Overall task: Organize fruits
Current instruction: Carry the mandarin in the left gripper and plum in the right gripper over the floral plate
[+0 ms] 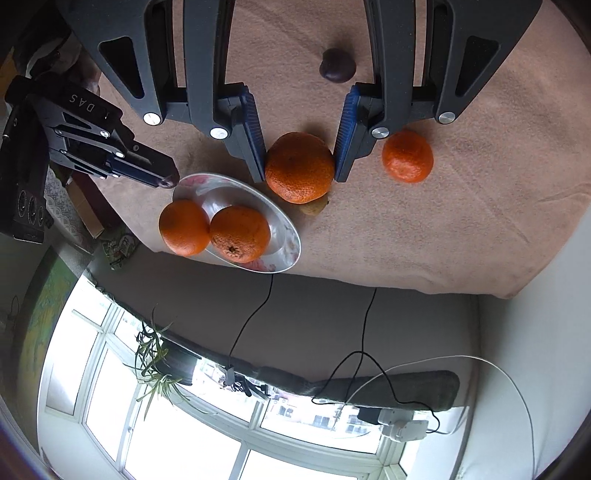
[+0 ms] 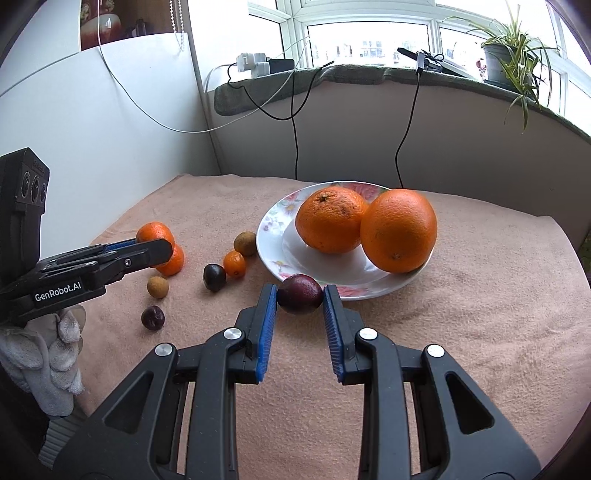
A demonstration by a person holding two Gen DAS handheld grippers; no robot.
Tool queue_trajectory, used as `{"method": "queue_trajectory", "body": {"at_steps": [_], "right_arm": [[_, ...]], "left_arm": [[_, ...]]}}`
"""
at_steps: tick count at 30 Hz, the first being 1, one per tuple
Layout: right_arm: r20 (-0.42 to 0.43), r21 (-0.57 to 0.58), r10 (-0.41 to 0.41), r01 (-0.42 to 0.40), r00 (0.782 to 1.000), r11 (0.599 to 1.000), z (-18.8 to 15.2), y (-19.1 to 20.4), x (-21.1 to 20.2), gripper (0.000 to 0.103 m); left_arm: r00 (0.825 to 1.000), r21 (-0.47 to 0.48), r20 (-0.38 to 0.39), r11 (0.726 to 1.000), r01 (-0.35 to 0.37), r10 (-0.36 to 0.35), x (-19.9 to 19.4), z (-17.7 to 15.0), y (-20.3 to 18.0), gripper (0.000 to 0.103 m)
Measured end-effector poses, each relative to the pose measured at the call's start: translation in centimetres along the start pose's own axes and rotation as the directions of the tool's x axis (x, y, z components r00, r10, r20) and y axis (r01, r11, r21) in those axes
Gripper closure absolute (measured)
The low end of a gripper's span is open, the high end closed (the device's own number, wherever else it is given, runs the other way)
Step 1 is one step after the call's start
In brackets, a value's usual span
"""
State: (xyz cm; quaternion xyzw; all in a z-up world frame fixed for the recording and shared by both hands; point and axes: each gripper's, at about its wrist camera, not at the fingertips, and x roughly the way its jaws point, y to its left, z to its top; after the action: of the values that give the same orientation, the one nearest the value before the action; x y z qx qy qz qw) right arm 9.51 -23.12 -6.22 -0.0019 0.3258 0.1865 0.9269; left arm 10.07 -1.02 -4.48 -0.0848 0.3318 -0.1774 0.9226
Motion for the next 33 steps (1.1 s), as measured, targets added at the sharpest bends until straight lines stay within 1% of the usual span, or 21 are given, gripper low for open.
{"method": "queue_trajectory", "body": {"at_steps": [7, 11, 16, 20, 26, 33], "right_arm": [[0.005, 0.002, -0.029, 0.029, 1.0, 1.0, 0.7, -0.7, 1.7, 0.076], [0.001, 0.019, -0.035, 0.035, 0.999, 0.999, 0.8, -1.3, 2.5, 0.076], [-0.011, 0.025, -0.029, 0.029, 1.0, 0.999, 0.9, -1.7, 3.1, 0.076], [-0.02, 0.036, -0.023, 0.023, 1.0, 0.999, 0.8, -2.0, 3.5, 0.076], [-0.025, 0.035, -0.016, 0.016, 1.0, 0.999, 0.8, -2.0, 3.7, 0.076], [-0.025, 0.031, -0.023, 0.023, 0.999, 0.999, 0.7, -2.0, 3.8, 0.076]], "left_arm": [[0.999, 0.031, -0.015, 0.999, 0.043, -0.042, 2.9, 1.7, -2.1, 0.068], [0.998, 0.048, -0.038, 0.998, 0.046, -0.044, 4.7, 2.0, -3.1, 0.068], [0.998, 0.067, -0.055, 0.997, 0.046, -0.043, 6.0, 2.2, -4.0, 0.068], [0.997, 0.079, -0.072, 0.996, 0.038, -0.032, 6.7, 2.1, -4.4, 0.068], [0.995, 0.086, -0.089, 0.995, 0.042, -0.035, 7.0, 2.1, -4.4, 0.068], [0.996, 0.095, -0.088, 0.995, 0.042, -0.034, 7.1, 2.4, -4.6, 0.067]]}}
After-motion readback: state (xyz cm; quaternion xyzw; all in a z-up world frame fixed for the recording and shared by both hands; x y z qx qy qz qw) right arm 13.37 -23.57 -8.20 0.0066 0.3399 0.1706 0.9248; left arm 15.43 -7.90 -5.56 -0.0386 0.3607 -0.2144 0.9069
